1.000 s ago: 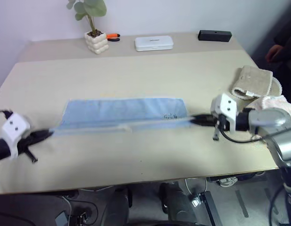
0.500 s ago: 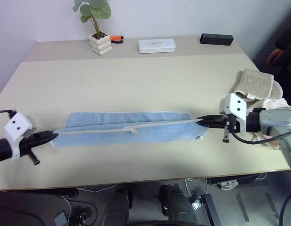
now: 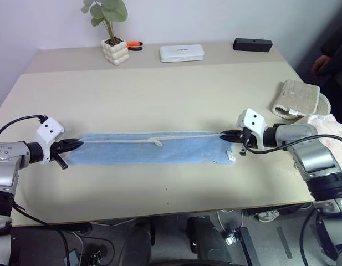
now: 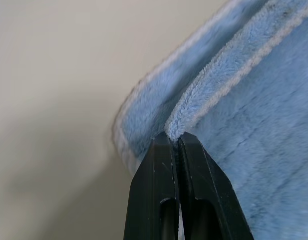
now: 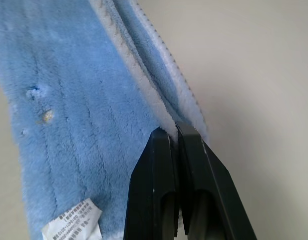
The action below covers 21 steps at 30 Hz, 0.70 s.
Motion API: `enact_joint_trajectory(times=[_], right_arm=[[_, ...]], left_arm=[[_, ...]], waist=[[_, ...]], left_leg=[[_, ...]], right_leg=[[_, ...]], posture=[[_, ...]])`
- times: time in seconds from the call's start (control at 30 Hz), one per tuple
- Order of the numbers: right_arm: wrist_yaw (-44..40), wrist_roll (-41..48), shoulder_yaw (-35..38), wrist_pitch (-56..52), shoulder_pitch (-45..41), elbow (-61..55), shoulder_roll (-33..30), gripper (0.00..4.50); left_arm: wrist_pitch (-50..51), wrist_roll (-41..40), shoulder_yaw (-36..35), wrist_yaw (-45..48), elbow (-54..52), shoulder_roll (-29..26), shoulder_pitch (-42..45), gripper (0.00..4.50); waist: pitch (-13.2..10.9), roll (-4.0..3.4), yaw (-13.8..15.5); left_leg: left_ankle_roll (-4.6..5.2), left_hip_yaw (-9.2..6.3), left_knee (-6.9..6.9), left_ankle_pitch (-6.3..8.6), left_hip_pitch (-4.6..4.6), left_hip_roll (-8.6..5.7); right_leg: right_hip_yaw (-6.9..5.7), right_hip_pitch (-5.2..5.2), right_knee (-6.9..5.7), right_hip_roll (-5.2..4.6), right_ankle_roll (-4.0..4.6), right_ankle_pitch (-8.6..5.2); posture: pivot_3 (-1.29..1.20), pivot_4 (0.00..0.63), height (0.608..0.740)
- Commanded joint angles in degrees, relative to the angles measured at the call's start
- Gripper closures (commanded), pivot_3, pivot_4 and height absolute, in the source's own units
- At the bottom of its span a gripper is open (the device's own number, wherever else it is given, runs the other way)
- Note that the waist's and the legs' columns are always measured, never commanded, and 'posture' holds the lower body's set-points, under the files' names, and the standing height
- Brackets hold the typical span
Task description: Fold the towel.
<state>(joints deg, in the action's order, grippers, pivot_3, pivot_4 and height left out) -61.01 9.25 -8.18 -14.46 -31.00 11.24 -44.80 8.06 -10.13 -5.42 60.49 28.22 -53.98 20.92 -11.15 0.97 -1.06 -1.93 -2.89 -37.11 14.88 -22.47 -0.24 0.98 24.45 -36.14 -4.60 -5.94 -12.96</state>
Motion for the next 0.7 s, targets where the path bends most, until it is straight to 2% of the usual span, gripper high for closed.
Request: enact_joint_trajectory(times=[0.03,0.07,0.1,0.13,0.17,0.3,0.57,0.7], right_arm=[[0.78,-0.36,1.71,-0.14,-1.11,0.47,0.06,4.44],[0.78,-0.33,1.85,-0.13,-1.08,0.49,0.14,4.44],[1.22,-0.37,2.12,-0.35,-1.22,0.57,0.33,3.9],[1.71,-0.58,2.36,-0.18,-1.4,0.73,0.48,3.64],[2.37,-0.85,2.55,-0.08,-1.63,0.96,0.63,3.19],[5.0,-2.22,2.95,0.61,-2.48,2.57,1.13,1.27],[14.11,-3.74,5.88,-2.71,-1.93,2.89,2.93,1.27],[14.93,-1.1,8.95,-6.54,0.54,-1.14,2.52,1.27]], left_arm=[[0.46,0.51,-0.92,0.13,2.17,-0.82,0.81,4.5],[0.85,0.29,-1.17,-0.09,2.41,-0.78,0.86,4.5],[1.27,-0.21,-1.79,-0.56,2.65,-0.58,0.99,4.21],[1.15,-0.39,-2.29,-1.33,2.69,-0.37,1.05,3.9],[0.98,-0.47,-2.67,-2.19,2.81,-0.16,1.17,3.6],[0.44,-1.89,-5.08,-7.05,4.12,2.3,3.33,1.69],[5.33,-5.68,-12.05,-18.96,6.2,8.61,7.38,1.69],[7.74,-8.77,-14.0,-17.43,1.09,9.63,3.57,1.69]], waist=[[0.0,0.0,0.03],[0.0,0.0,0.03],[0.0,0.0,0.03],[0.0,0.0,0.03],[0.0,0.0,0.03],[0.0,0.0,0.04],[0.01,0.02,0.16],[0.01,0.02,-0.01]], left_leg=[[0.0,0.0,0.0,0.0,0.0,0.0],[0.0,0.0,0.0,0.0,0.0,0.0],[0.0,-0.01,0.0,0.0,0.0,0.0],[0.0,-0.02,-0.01,0.0,0.01,0.0],[0.0,-0.02,-0.01,0.0,0.01,0.0],[0.0,-0.03,-0.01,0.0,0.02,0.0],[-0.01,-0.05,-0.04,0.0,0.0,-0.02],[-0.01,-0.06,-0.02,-0.01,0.01,-0.02]], right_leg=[[0.0,0.0,0.0,0.0,0.0,0.0],[0.0,0.0,0.0,0.0,0.0,0.0],[-0.01,0.0,-0.01,0.0,0.0,0.0],[0.0,0.0,-0.03,0.0,0.0,0.0],[0.0,0.0,-0.03,0.0,0.0,0.0],[-0.01,0.0,-0.04,0.01,0.0,0.0],[-0.01,-0.01,-0.06,-0.01,-0.05,0.03],[-0.01,0.0,-0.07,-0.01,-0.04,0.03]], posture=[[0.0,0.15,0.738],[0.0,0.15,0.738],[0.0,0.15,0.738],[0.0,0.15,0.738],[0.0,0.15,0.738],[0.0,0.15,0.738],[0.0,0.15,0.738],[0.0,0.15,0.738]])
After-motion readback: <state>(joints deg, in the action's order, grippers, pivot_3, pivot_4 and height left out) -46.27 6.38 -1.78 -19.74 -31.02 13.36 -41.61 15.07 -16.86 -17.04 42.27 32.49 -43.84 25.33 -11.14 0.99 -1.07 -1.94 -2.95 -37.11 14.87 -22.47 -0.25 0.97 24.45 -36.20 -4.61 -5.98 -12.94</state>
